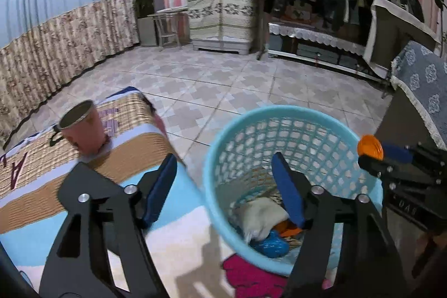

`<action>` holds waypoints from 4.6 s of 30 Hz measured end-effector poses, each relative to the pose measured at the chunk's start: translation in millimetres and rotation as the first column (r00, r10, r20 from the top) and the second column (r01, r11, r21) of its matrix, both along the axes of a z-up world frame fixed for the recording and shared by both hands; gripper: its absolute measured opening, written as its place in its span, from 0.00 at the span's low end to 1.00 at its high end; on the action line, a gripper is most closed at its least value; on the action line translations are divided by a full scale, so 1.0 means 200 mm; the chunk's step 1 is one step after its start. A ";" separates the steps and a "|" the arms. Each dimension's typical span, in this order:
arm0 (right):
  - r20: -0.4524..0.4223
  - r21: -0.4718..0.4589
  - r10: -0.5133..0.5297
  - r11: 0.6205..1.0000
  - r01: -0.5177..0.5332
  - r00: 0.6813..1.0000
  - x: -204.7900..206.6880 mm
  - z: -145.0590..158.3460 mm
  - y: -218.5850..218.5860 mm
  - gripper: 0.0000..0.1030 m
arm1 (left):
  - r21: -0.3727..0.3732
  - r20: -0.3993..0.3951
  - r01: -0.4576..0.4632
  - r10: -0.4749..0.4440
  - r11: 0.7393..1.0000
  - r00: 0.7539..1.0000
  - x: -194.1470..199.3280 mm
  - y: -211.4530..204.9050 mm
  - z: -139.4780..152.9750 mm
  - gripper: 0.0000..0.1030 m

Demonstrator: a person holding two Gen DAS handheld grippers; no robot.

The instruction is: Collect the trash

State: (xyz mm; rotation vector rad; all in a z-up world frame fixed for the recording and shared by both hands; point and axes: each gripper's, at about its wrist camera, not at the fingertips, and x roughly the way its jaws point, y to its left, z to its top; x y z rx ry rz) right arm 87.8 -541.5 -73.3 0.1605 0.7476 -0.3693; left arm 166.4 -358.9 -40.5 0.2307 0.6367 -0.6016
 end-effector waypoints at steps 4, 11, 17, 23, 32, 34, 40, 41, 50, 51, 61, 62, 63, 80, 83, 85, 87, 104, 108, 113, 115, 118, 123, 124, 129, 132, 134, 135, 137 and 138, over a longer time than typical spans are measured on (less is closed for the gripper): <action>-0.004 0.005 0.009 1.000 -0.009 1.000 0.04 -0.03 0.05 0.39 | -0.025 0.002 -0.048 0.048 0.999 0.999 0.05 0.10 0.04 0.78; -0.001 0.014 0.005 1.000 -0.005 1.000 0.17 -0.08 0.14 0.43 | -0.023 0.026 -0.127 0.128 0.992 0.991 0.10 0.26 0.07 0.90; 0.022 -0.019 -0.027 0.999 0.027 0.999 0.22 -0.05 0.22 0.80 | -0.063 0.028 -0.173 0.175 0.983 0.984 0.14 0.41 0.13 0.95; 0.047 -0.076 -0.049 0.996 0.053 0.998 0.19 0.02 0.31 0.91 | -0.091 0.029 -0.200 0.203 0.976 0.979 0.14 0.54 0.17 0.95; 0.113 -0.097 -0.047 0.994 0.058 0.993 0.05 0.17 0.47 0.96 | -0.108 0.071 -0.229 0.237 0.967 0.969 0.04 0.75 0.22 0.95; 0.138 -0.092 -0.039 0.994 0.052 0.990 0.01 0.19 0.54 0.96 | -0.117 0.071 -0.240 0.249 0.964 0.966 -0.01 0.81 0.22 0.95; 0.191 -0.093 0.043 0.995 -0.026 0.981 -0.11 0.25 0.81 0.96 | -0.072 0.135 -0.303 0.311 0.950 0.941 -0.17 1.00 0.25 0.95; 0.199 -0.097 0.062 0.994 -0.043 0.978 -0.13 0.26 0.87 0.96 | -0.082 0.132 -0.312 0.320 0.947 0.938 -0.20 1.04 0.25 0.95; 0.262 -0.088 0.150 0.987 -0.131 0.953 -0.29 0.28 1.29 0.96 | -0.054 0.142 -0.423 0.426 0.905 0.893 -0.45 1.38 0.21 0.95; 0.259 -0.087 0.153 0.987 -0.134 0.954 -0.30 0.27 1.32 0.96 | -0.058 0.135 -0.428 0.432 0.902 0.892 -0.48 1.42 0.20 0.95; 0.232 -0.069 0.166 0.986 -0.154 0.958 -0.40 0.24 1.51 0.96 | -0.071 0.152 -0.454 0.459 0.888 0.875 -0.67 1.59 0.19 0.95; 0.235 -0.062 0.171 0.985 -0.161 0.957 -0.42 0.26 1.52 0.96 | -0.070 0.153 -0.448 0.453 0.891 0.878 -0.69 1.59 0.19 0.95; 0.237 -0.056 0.175 0.985 -0.166 0.956 -0.44 0.26 1.53 0.96 | -0.070 0.154 -0.444 0.449 0.893 0.880 -0.71 1.58 0.20 0.95; 0.245 -0.111 0.146 0.986 -0.122 0.958 -0.49 0.27 1.53 0.96 | -0.086 0.133 -0.404 0.412 0.911 0.901 -0.73 1.59 0.15 0.95; 0.250 -0.115 0.135 0.987 -0.109 0.959 -0.50 0.27 1.51 0.96 | -0.082 0.146 -0.392 0.400 0.916 0.905 -0.74 1.57 0.15 0.95; 0.259 -0.115 0.132 0.988 -0.105 0.957 -0.50 0.28 1.50 0.96 | -0.069 0.157 -0.393 0.399 0.917 0.903 -0.74 1.56 0.15 0.95; 0.261 -0.119 0.132 0.987 -0.104 0.956 -0.51 0.28 1.50 0.96 | -0.067 0.162 -0.397 0.403 0.915 0.901 -0.73 1.56 0.15 0.95; 0.275 -0.134 0.159 0.983 -0.126 0.948 -0.51 0.28 1.53 0.96 | -0.097 0.161 -0.425 0.435 0.900 0.886 -0.72 1.61 0.18 0.95; 0.270 -0.131 0.161 0.983 -0.129 0.949 -0.50 0.28 1.53 0.96 | -0.095 0.159 -0.427 0.437 0.899 0.885 -0.71 1.62 0.17 0.95; 0.270 -0.135 0.162 0.982 -0.129 0.949 -0.50 0.28 1.53 0.96 | -0.093 0.157 -0.427 0.437 0.900 0.886 -0.71 1.62 0.17 0.95; 0.269 -0.139 0.163 0.982 -0.129 0.949 -0.50 0.28 1.53 0.96 | -0.093 0.158 -0.428 0.438 0.899 0.885 -0.71 1.62 0.17 0.95; 0.268 -0.141 0.164 0.981 -0.129 0.949 -0.50 0.28 1.54 0.96 | -0.094 0.157 -0.428 0.438 0.899 0.885 -0.71 1.62 0.17 0.95; 0.268 -0.145 0.163 0.981 -0.128 0.949 -0.50 0.28 1.53 0.96 | -0.092 0.158 -0.428 0.437 0.899 0.885 -0.71 1.62 0.17 0.95; 0.269 -0.144 0.163 0.981 -0.128 0.949 -0.50 0.28 1.53 0.96 | -0.092 0.158 -0.428 0.437 0.899 0.885 -0.71 1.62 0.17 0.95; 0.268 -0.144 0.164 0.981 -0.128 0.949 -0.50 0.28 1.53 0.96 | -0.088 0.165 -0.427 0.436 0.900 0.884 -0.72 1.61 0.18 0.95; 0.269 -0.144 0.163 0.981 -0.128 0.949 -0.50 0.28 1.53 0.96 | -0.090 0.164 -0.427 0.437 0.900 0.885 -0.72 1.62 0.18 0.95; 0.268 -0.144 0.164 0.981 -0.129 0.949 -0.50 0.28 1.53 0.96 | -0.090 0.165 -0.427 0.436 0.900 0.885 -0.72 1.61 0.18 0.95; 0.268 -0.144 0.164 0.981 -0.129 0.949 -0.50 0.28 1.53 0.96 | -0.090 0.165 -0.427 0.436 0.900 0.885 -0.72 1.62 0.18 0.95; 0.269 -0.145 0.164 0.981 -0.128 0.949 -0.50 0.28 1.53 0.96 | -0.089 0.166 -0.427 0.436 0.900 0.884 -0.72 1.61 0.18 0.95; 0.270 -0.146 0.164 0.981 -0.128 0.949 -0.50 0.28 1.53 0.96 | -0.090 0.165 -0.427 0.437 0.900 0.884 -0.72 1.61 0.18 0.95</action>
